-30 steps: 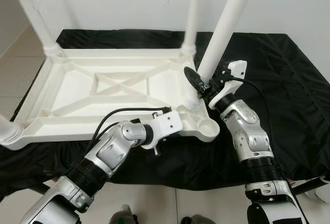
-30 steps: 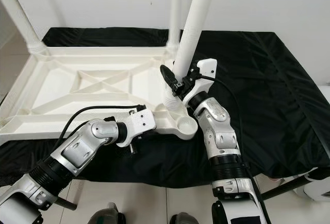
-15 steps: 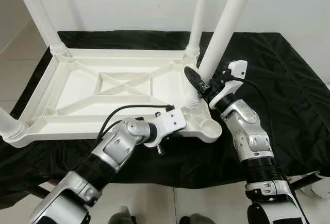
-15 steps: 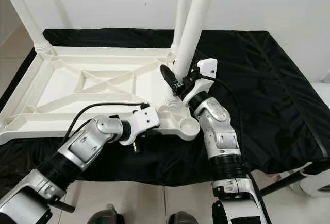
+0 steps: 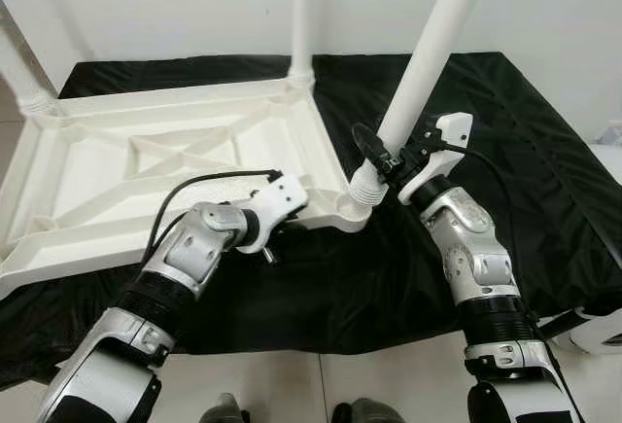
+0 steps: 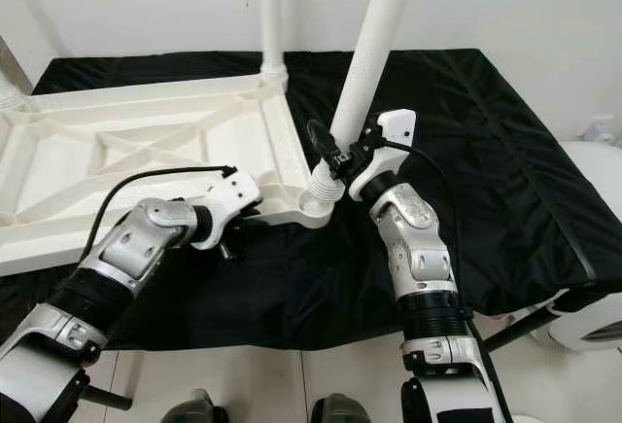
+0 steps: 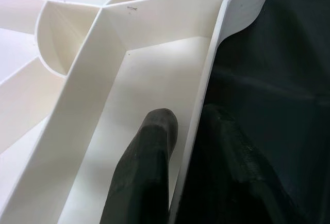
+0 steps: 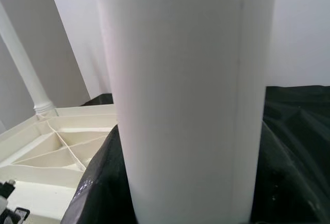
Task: Building children table
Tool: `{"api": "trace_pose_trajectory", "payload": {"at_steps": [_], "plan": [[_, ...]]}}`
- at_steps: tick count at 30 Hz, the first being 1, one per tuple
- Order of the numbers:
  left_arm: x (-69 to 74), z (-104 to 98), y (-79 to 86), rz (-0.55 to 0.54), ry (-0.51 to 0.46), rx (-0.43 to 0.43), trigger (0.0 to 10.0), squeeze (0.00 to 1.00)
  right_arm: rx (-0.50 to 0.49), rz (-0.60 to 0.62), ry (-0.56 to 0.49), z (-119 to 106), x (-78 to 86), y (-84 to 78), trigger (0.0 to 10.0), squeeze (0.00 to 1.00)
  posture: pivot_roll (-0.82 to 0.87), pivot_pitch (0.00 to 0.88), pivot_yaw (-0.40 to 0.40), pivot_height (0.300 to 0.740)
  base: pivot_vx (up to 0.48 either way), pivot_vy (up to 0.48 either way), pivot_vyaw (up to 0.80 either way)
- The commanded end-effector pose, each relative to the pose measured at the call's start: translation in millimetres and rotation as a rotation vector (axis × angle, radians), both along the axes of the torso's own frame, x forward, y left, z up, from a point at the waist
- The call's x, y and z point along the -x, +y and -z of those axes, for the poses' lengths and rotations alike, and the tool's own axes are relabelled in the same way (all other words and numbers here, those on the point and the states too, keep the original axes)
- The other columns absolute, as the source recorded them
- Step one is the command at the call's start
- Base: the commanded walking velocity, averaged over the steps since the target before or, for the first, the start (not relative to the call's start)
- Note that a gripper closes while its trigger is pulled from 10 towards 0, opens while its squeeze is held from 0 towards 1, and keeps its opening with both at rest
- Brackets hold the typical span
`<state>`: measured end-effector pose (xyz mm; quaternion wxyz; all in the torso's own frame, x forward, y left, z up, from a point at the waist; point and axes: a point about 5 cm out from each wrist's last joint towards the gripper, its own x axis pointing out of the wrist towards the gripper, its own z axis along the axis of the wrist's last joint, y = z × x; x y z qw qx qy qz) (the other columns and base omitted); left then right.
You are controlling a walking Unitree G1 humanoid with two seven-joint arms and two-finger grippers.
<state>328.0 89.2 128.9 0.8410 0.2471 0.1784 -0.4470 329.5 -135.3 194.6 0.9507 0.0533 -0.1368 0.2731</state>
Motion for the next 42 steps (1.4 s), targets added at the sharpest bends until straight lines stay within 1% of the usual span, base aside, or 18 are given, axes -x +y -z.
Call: {"api": "trace_pose_trajectory", "payload": {"at_steps": [1,4,6,8,9,10,11,16,19,23,27,28,29,35,37,38,41,42], "plan": [[-12.6,-11.5,13.0,-0.209,-0.137,-0.001,10.0,1.0,-0.003,-0.001,-0.027,-6.8,-1.2,0.2,10.0,0.0,-0.01,0.006,-0.02,0.74,0.0,0.0,0.0],[-12.0,-12.4,10.8,-0.199,-0.13,0.016,10.0,1.0,-0.003,0.0,-0.027,-7.0,-1.4,0.1,10.0,0.0,-0.01,0.006,-0.02,0.74,0.0,0.0,0.0],[-9.6,-14.8,3.8,-0.157,-0.124,0.043,10.0,1.0,-0.003,0.001,-0.028,-7.3,-1.9,-0.3,10.0,0.0,-0.01,0.006,-0.019,0.74,0.0,0.0,0.0],[-8.4,-16.5,-0.1,-0.131,-0.131,0.049,10.0,1.0,-0.002,0.001,-0.029,-7.4,-2.0,-0.5,10.0,0.0,-0.01,0.007,-0.02,0.74,0.0,0.0,0.0],[-6.5,-19.1,-4.6,-0.099,-0.127,0.07,10.0,0.85,-0.002,0.002,-0.029,-7.7,-2.1,-0.9,10.0,0.0,-0.01,0.007,-0.02,0.74,0.0,0.0,0.0],[-6.5,-19.1,-4.6,-0.099,-0.127,0.07,10.0,0.85,-0.002,0.002,-0.029,-7.7,-2.1,-0.9,10.0,0.0,-0.01,0.007,-0.02,0.74,0.0,0.0,0.0],[-5.2,-20.8,-7.3,-0.079,-0.124,0.084,10.0,0.0,-0.002,0.004,-0.03,-7.9,-2.1,-1.3,10.0,0.0,-0.01,0.007,-0.02,0.74,0.0,0.0,0.0],[-4.4,-28.2,-14.0,-0.034,-0.127,0.126,10.0,0.0,-0.002,0.009,-0.031,-8.3,-2.3,-2.8,10.0,0.0,-0.02,0.008,-0.019,0.74,0.0,0.0,0.0],[-3.8,-27.3,-17.0,-0.024,-0.124,0.127,10.0,0.0,-0.002,0.01,-0.031,-8.4,-2.5,-3.1,10.0,0.0,-0.02,0.008,-0.019,0.74,0.0,0.0,0.0],[0.3,-12.5,-33.0,-0.009,-0.088,0.12,10.0,0.0,-0.004,0.013,-0.031,-8.9,-3.2,-3.3,10.0,0.0,-0.03,0.009,-0.021,0.74,0.0,0.0,0.0],[0.3,-12.5,-33.0,-0.009,-0.088,0.12,10.0,0.0,-0.004,0.013,-0.031,-8.9,-3.2,-3.3,10.0,0.0,-0.03,0.009,-0.021,0.74,0.0,0.0,0.0],[1.6,-6.3,-36.0,-0.013,-0.084,0.102,10.0,0.0,-0.005,0.011,-0.032,-9.1,-3.0,-2.6,10.0,0.0,-0.04,0.01,-0.022,0.74,0.0,0.0,0.0],[1.3,-0.9,-35.2,-0.04,-0.089,0.079,10.0,0.0,-0.006,0.012,-0.033,-10.3,-1.8,-3.2,10.0,0.0,-0.05,0.019,-0.024,0.74,0.0,0.0,0.0],[-0.8,-0.4,-30.9,-0.068,-0.097,0.066,10.0,0.0,-0.005,0.015,-0.03,-9.9,-0.6,-4.8,10.0,0.0,-0.05,0.025,-0.027,0.74,0.0,0.0,0.0],[-3.3,2.0,-21.5,-0.12,-0.081,0.066,9.8,0.0,-0.002,0.017,-0.024,-8.2,0.4,-6.2,10.0,0.0,-0.05,0.029,-0.027,0.74,0.0,0.0,0.0],[-4.4,3.7,-16.6,-0.147,-0.073,0.064,10.0,0.0,-0.002,0.018,-0.023,-7.8,0.7,-6.5,10.0,0.0,-0.05,0.03,-0.028,0.74,0.0,0.0,0.0],[-5.0,4.9,-13.7,-0.163,-0.068,0.064,10.0,0.0,-0.002,0.019,-0.022,-7.7,0.8,-6.7,10.0,0.0,-0.05,0.029,-0.028,0.74,0.0,0.0,0.0],[-5.5,6.6,-9.1,-0.182,-0.067,0.053,4.4,0.0,-0.003,0.019,-0.022,-7.7,0.9,-6.8,10.0,0.0,-0.04,0.029,-0.028,0.74,0.0,0.0,0.0]]}}
